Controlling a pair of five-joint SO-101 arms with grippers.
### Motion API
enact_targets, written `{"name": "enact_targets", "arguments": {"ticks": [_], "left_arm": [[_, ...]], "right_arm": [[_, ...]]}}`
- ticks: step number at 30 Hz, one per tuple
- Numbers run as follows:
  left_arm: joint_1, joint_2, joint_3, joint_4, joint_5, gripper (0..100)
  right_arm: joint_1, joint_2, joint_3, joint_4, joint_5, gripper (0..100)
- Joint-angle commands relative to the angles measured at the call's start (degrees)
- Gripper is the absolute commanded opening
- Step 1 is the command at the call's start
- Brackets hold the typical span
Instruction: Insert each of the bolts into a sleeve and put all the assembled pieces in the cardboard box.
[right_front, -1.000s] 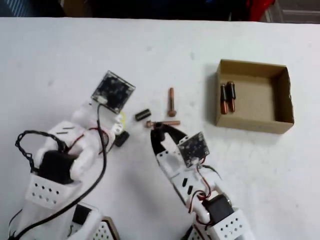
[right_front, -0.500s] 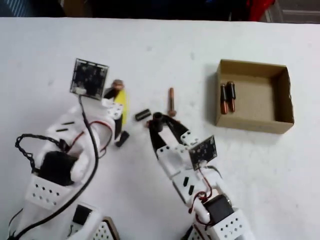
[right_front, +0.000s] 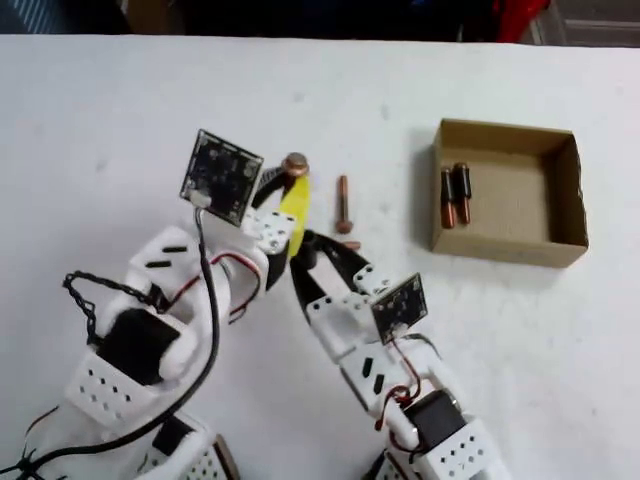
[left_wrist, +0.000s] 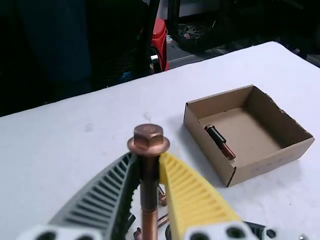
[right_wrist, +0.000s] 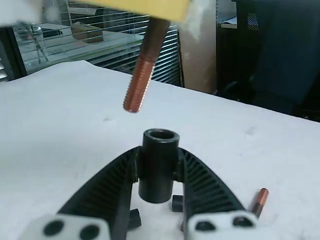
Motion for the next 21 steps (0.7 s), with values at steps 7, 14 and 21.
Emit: {"name": "enact_targets", "arguments": {"ticks": [7,14,21], "left_arm": [[4.70,-2.24,-0.35,-6.07,0.88,2],[5.76,-15.08,9.05,-8.18,0.79,2],[5.76,-21.49,18.55,-18.73,0.88,2]], "right_arm": [[-0.40,-0.31,0.44,0.04,-0.53,1.7],[-0.40,-0.31,0.44,0.13,-0.62,1.7],[-0.48,-0.31,0.44,0.13,-0.53,1.7]]}}
